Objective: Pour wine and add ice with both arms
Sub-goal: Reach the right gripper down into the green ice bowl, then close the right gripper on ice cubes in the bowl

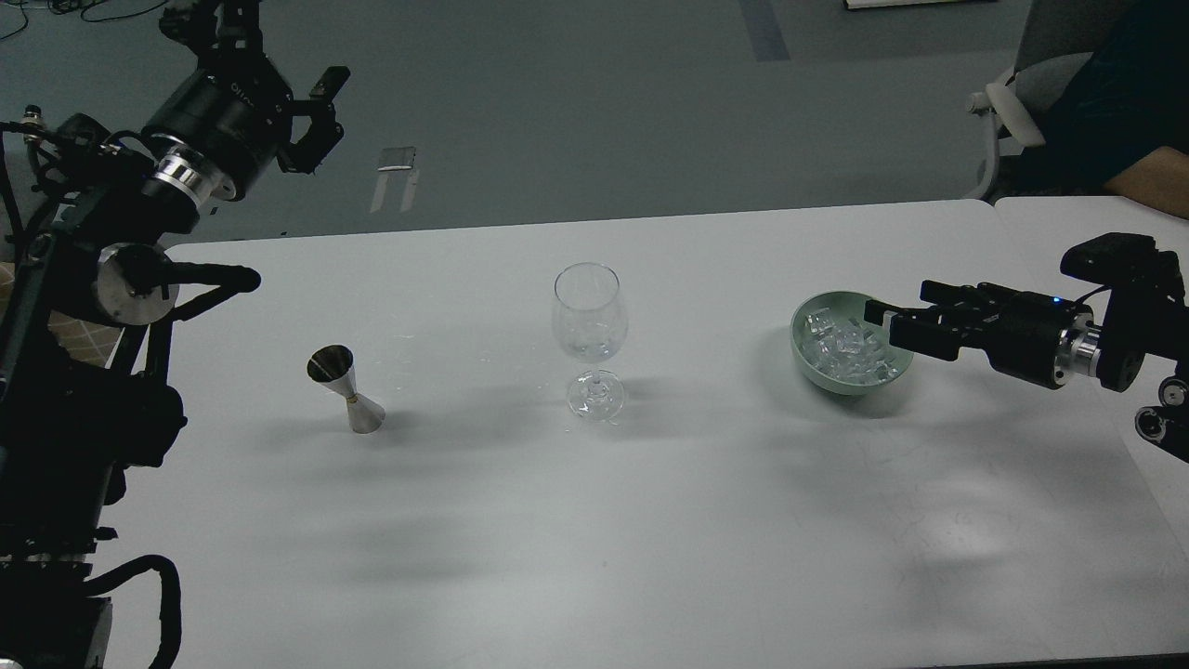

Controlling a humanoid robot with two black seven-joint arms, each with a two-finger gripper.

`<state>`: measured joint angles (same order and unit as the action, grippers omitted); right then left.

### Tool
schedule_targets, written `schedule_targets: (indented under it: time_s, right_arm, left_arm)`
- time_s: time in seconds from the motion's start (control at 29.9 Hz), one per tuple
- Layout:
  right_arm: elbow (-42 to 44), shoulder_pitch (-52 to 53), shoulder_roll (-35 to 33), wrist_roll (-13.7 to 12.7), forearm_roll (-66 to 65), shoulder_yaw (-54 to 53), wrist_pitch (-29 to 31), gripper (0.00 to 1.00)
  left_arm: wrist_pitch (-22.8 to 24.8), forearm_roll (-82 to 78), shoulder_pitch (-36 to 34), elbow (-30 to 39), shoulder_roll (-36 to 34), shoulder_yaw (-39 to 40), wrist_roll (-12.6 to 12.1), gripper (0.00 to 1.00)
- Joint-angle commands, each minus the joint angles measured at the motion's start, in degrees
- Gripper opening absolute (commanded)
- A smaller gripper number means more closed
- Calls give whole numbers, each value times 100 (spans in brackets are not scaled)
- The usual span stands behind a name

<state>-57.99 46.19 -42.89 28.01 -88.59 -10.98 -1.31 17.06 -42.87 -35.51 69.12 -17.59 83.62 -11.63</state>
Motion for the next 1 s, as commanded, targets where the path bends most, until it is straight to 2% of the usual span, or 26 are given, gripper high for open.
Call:
schedule_targets:
  time_s: [0.0, 0.37, 0.74, 0.77, 0.84, 0.87, 0.9, 0.97]
  right_arm:
    - [113, 223, 96, -1, 0, 210, 227, 100]
    - [192, 241, 175, -1, 0, 360, 404, 100]
    - [210, 144, 114, -129, 9, 378, 334, 100]
    - [210, 144, 140, -172, 9, 378, 316, 98]
    - [210, 144, 167, -225, 9, 378, 307, 86]
    - [210, 144, 167, -234, 9, 378, 307, 78]
    - [210, 153, 175, -243, 9, 378, 307, 66]
    - [210, 162, 184, -243, 9, 378, 307, 57]
  left_arm:
    - [-1, 59, 0, -4, -7, 5, 3, 98]
    - [8, 68, 44, 93, 19, 5, 21, 98]
    - [8, 59, 105, 295, 221, 5, 3, 98]
    - [8, 59, 105, 312, 221, 5, 3, 98]
    - [8, 59, 105, 321, 221, 5, 3, 98]
    - [8, 68, 105, 313, 212, 5, 3, 98]
    - [8, 68, 105, 321, 212, 5, 3, 98]
    - [8, 68, 105, 356, 204, 13, 3, 98]
